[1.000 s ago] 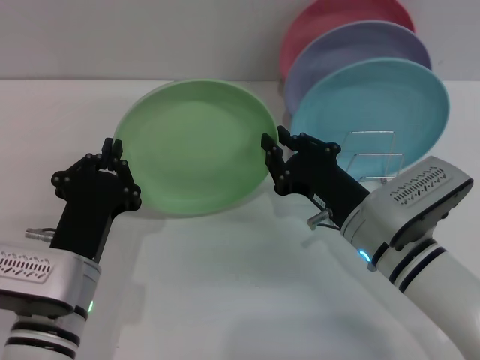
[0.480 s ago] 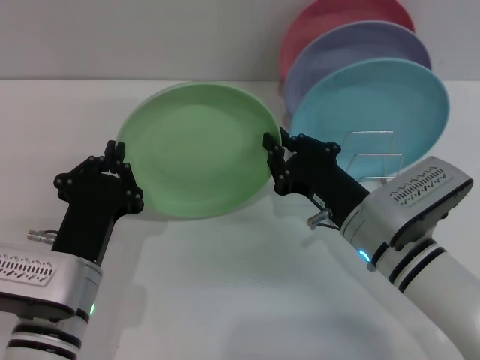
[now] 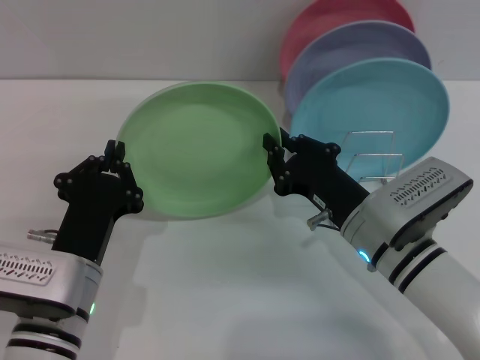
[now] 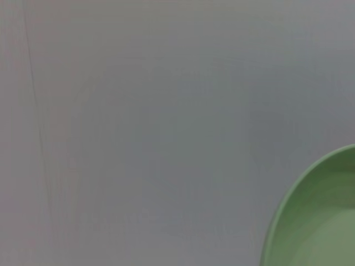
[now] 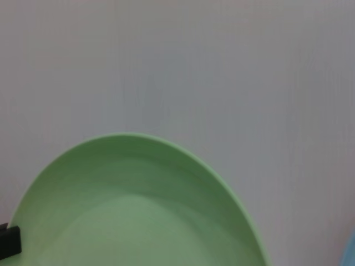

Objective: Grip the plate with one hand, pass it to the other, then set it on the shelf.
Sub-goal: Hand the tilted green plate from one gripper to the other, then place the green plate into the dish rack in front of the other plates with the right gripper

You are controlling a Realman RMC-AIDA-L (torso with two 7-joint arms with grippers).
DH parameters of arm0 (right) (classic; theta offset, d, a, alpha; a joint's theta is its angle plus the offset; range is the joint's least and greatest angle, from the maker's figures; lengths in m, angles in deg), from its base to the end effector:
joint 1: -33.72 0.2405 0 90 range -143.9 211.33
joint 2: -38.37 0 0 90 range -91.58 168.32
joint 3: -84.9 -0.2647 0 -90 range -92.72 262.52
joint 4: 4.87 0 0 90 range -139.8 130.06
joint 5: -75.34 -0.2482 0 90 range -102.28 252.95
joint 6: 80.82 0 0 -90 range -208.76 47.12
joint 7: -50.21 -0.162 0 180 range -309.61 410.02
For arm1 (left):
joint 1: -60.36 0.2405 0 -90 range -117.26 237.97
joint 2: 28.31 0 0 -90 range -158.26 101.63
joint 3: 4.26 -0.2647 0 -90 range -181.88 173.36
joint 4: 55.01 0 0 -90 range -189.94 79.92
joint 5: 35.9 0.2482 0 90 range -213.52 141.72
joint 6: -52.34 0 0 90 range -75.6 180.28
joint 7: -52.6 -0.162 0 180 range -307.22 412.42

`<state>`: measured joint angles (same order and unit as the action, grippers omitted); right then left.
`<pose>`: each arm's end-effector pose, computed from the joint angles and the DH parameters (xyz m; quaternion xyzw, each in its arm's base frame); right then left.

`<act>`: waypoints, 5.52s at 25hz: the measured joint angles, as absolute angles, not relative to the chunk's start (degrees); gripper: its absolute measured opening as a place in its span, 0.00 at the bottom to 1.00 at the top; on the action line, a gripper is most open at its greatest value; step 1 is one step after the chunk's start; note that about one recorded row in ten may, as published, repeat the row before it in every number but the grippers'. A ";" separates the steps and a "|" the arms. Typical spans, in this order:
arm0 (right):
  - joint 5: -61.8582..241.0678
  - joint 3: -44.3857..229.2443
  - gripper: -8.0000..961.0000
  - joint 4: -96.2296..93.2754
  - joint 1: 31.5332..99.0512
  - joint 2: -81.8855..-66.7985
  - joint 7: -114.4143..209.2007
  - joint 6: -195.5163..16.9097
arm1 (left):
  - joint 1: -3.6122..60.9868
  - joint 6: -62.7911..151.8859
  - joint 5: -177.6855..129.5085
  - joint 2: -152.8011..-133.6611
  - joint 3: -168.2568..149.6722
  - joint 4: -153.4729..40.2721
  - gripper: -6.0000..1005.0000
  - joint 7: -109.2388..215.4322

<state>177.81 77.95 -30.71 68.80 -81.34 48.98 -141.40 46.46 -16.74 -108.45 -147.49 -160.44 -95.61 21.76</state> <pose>0.2361 0.3581 -0.1626 -0.8167 0.2068 0.3329 0.4235 -0.2683 0.2996 -0.1231 -0.7177 -0.1649 -0.2720 0.6195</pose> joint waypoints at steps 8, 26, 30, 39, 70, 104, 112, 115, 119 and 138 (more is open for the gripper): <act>177.81 77.96 0.14 -30.63 68.69 -81.34 48.97 -141.75 | 46.41 -16.67 -108.50 -147.49 -160.44 -95.61 0.10 21.75; 177.81 77.51 0.09 -30.71 68.64 -81.34 48.90 -141.55 | 46.19 -16.57 -108.50 -147.49 -160.44 -95.46 0.10 21.76; 177.81 77.50 0.08 -30.75 68.61 -81.34 48.88 -141.65 | 46.21 -16.57 -108.50 -147.49 -160.44 -95.44 0.10 21.79; 177.81 77.43 0.07 -30.88 68.60 -81.34 48.88 -141.46 | 46.21 -16.57 -108.50 -147.49 -160.44 -95.33 0.11 21.83; 177.81 77.33 0.04 -30.67 68.60 -81.33 48.89 -141.75 | 45.96 -16.43 -108.25 -147.48 -160.42 -95.26 0.11 22.11; 179.42 76.64 0.04 -29.68 68.89 -81.28 49.61 -147.71 | 48.70 -33.51 -106.17 -146.37 -151.94 -87.19 0.47 50.45; 181.33 76.64 0.04 -28.27 67.65 -80.84 57.04 -160.53 | 43.89 -29.37 -106.18 -146.35 -146.94 -77.28 0.47 67.01; 181.59 76.64 0.04 -26.49 67.08 -80.74 58.37 -164.94 | 42.83 -26.87 -106.20 -146.35 -145.55 -76.73 0.47 67.98; 181.71 76.63 0.04 -18.74 65.09 -80.13 57.92 -176.93 | 41.93 -24.25 -106.21 -146.32 -144.02 -76.79 0.47 68.33; 181.21 83.73 0.03 18.28 68.14 -78.62 42.89 -187.95 | 39.66 -15.13 -105.80 -146.80 -141.70 -81.83 0.46 73.78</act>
